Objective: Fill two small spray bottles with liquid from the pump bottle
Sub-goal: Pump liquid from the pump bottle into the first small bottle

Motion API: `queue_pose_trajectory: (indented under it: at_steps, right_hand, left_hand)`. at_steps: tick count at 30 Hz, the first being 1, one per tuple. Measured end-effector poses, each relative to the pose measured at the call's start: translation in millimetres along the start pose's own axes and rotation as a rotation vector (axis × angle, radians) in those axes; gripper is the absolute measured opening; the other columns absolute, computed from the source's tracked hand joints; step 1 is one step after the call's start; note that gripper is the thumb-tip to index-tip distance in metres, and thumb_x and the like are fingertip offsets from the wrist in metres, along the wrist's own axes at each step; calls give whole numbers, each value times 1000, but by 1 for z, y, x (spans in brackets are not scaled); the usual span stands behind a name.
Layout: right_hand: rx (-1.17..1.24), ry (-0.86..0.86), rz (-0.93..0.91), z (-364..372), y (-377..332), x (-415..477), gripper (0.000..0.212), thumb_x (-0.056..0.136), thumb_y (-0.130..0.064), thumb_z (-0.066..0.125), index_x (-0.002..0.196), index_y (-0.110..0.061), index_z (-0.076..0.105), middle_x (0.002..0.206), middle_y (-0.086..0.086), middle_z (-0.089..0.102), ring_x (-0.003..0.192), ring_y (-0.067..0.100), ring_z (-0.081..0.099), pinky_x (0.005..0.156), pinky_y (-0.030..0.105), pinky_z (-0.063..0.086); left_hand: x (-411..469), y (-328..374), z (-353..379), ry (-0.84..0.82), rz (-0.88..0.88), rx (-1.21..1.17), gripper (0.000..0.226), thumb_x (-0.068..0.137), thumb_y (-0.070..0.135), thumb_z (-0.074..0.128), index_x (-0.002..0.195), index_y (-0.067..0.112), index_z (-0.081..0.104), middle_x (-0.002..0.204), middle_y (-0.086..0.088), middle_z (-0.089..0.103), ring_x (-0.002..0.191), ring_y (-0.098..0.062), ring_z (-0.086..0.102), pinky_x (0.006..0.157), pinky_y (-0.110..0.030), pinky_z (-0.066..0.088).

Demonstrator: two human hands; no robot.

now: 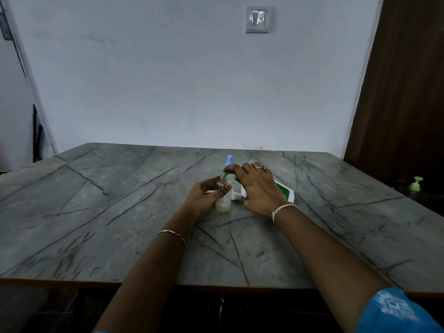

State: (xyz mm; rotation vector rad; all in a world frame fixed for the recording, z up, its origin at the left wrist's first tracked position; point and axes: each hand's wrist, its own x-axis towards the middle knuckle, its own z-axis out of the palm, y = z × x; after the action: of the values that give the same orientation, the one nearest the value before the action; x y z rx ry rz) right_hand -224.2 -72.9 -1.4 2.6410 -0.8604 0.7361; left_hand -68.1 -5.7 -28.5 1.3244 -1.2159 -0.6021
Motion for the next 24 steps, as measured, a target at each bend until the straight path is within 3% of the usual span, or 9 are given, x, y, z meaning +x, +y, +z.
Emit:
queue_pose_trajectory:
  at_steps: [9,12,16,18,21,24]
  right_hand:
    - [-55,8,-33,-1,3,-5,87,71,-18,68,145,-37,25,107,5,52,105,27,47,82,40,42]
    - [-45,8,-23,0,2,-4,87,70,-19,69,142,-38,25,107,3,52,105,27,47,81,39,40]
    - [-1,25,2,2,-3,0,78,70,-18,69,138,-34,33,111,3,52,108,27,46,85,41,39]
    - [-11,35,1,2,-3,1,77,71,-18,69,138,-33,34,112,3,52,109,27,46,85,41,40]
    - [-61,27,-22,2,-1,-2,84,72,-20,69,143,-36,28,110,5,53,107,27,48,84,40,40]
    - [-108,23,-40,0,2,-7,95,72,-19,69,148,-42,16,106,6,53,103,27,48,80,40,42]
  left_hand:
    - [-2,2,-1,-2,20,-6,10,84,26,70,85,35,67,89,5,70,94,-17,67,93,-46,51]
    - [-2,2,0,-3,21,-7,10,84,27,70,87,35,66,88,7,69,94,-17,66,93,-46,52]
    - [-1,2,0,-15,5,11,22,84,30,69,105,31,61,95,5,67,95,-14,64,91,-42,53]
    - [-2,3,-1,-17,7,-3,18,84,29,69,101,33,62,93,6,67,95,-15,65,91,-43,54]
    - [-1,2,-1,-7,20,-3,13,84,28,70,90,37,64,90,7,69,93,-15,66,91,-43,53]
    - [-1,1,-1,-3,18,-17,13,84,27,70,93,33,65,91,4,69,96,-17,66,92,-44,52]
